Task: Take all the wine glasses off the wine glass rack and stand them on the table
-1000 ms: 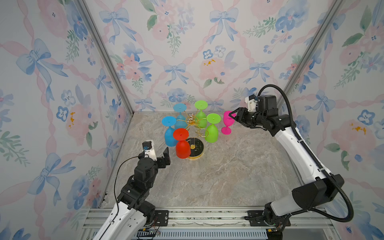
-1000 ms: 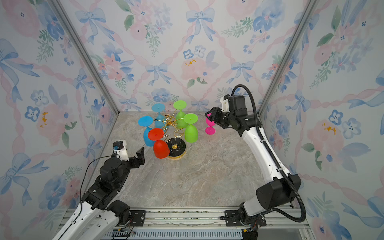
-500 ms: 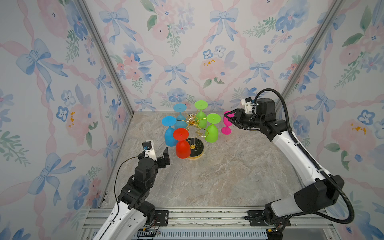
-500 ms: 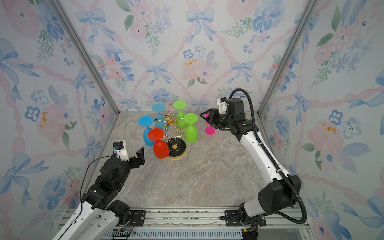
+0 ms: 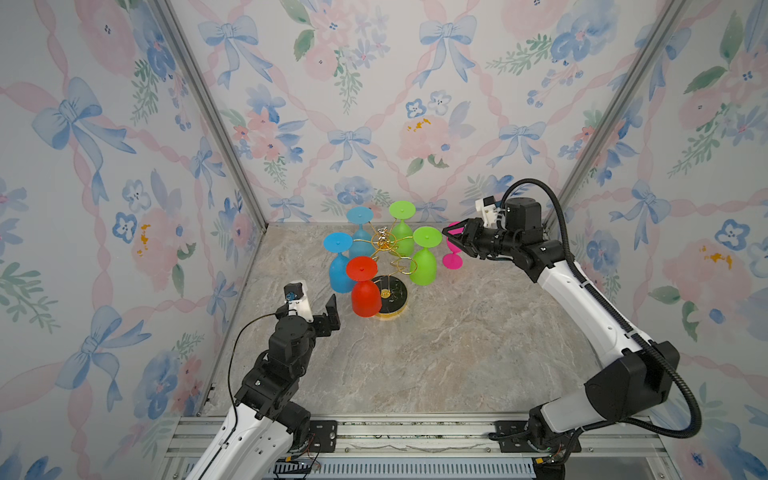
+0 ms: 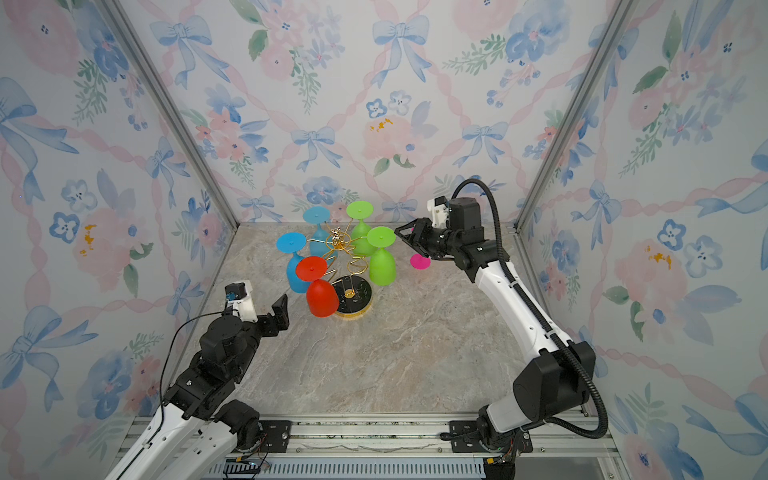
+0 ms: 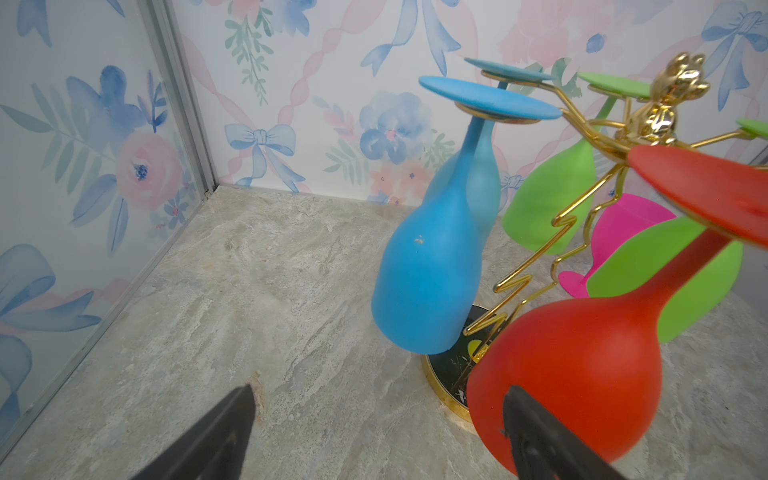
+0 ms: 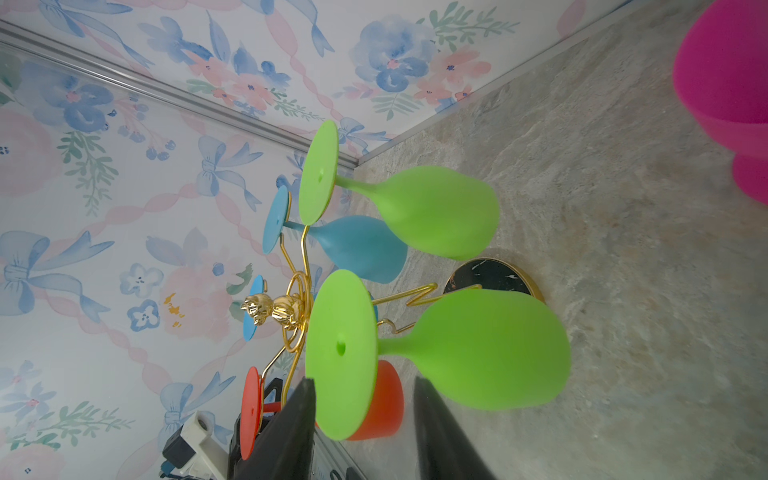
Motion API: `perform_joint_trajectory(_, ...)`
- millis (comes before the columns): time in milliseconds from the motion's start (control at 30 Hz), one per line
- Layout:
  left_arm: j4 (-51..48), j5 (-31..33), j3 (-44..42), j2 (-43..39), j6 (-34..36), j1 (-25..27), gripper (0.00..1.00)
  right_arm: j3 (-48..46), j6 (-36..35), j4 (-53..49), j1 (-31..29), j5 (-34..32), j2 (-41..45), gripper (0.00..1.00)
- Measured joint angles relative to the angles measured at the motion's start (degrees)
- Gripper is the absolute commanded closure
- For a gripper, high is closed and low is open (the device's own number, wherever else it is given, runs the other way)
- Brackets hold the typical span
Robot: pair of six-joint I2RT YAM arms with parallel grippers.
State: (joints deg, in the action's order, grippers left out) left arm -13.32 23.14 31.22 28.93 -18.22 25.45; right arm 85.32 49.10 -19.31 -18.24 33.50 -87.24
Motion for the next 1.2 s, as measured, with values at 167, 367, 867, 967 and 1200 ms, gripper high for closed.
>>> perform_joint_trajectory(167, 0.0, 0.0, 0.0, 0.0, 0.0, 0.0, 0.05, -0.1, 0.7, 0.8, -0.3, 0.4, -0.9, 0.63)
perform_joint_trajectory(367, 0.0, 0.0, 0.0, 0.0, 0.0, 0.0, 0.05, -0.2, 1.4, 1.9, -0.8, 0.9, -1.3, 0.64)
perform_joint_trajectory(867, 0.0, 0.2, 0.0, 0.0, 0.0, 0.0, 0.05, -0.3, 3.4, 4.4, -1.1, 2.1, -3.1, 0.77)
perform_joint_trajectory(967, 0.0, 0.2, 0.0, 0.0, 0.0, 0.0, 0.05, -0.3, 3.8, 5.0, -1.1, 2.3, -3.1, 0.80)
perform_joint_trajectory(1200, 0.0, 0.3, 0.0, 0.0, 0.0, 0.0, 0.05, -0.4, 4.1, 5.1, -1.1, 2.3, -3.1, 0.86)
